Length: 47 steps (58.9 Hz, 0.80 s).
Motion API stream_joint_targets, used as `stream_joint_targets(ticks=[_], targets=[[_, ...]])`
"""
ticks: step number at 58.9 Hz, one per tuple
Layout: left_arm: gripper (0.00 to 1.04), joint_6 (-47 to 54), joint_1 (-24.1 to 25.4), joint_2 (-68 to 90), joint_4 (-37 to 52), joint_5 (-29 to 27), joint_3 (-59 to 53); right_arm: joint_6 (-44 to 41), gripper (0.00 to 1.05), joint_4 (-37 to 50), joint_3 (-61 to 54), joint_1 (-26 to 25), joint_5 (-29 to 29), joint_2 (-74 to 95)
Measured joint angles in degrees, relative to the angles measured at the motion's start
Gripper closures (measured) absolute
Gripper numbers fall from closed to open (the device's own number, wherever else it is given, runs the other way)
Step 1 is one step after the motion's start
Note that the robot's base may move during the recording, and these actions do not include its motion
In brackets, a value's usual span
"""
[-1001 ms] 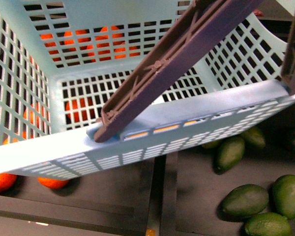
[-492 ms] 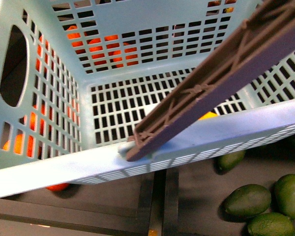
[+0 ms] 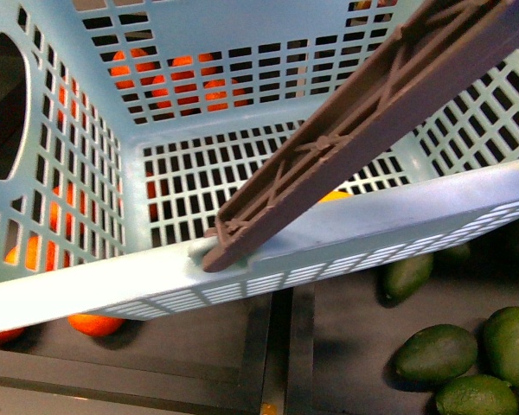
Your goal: Pick mango and avocado into basket
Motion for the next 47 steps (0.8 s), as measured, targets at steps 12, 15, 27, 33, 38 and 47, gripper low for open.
stream_joint_targets(ticks=[12, 15, 27, 33, 38, 47], targets=[[0.89, -0.13, -0.04, 0.0, 0.0, 0.17, 0.0, -8.15, 0.09, -3.58, 6.91, 7.15, 0.31, 9.64], [0.89, -0.13, -0.04, 0.0, 0.0, 0.07, 0.0, -8.72, 0.09, -4.07, 8.55, 9.03, 1.14, 11.47], [0.89, 0.02, 0.02, 0.0, 0.0, -0.35, 0.0, -9.4, 0.09, -5.42, 12.79, 13.22, 1.84, 16.98], [0.89, -0.02, 0.0, 0.0, 0.0, -0.04, 0.0, -9.4, 0.09, -5.79, 14.45, 14.23, 2.75, 19.43], [0.89, -0.09, 0.0, 0.0, 0.0, 0.11, 0.0, -9.4, 0.09, -6.29, 15.39, 14.62, 2.97, 20.83], [0.89, -0.09, 0.0, 0.0, 0.0, -0.09, 0.0, -9.68, 0.09, -7.28, 16.83, 14.97, 3.43, 22.95]])
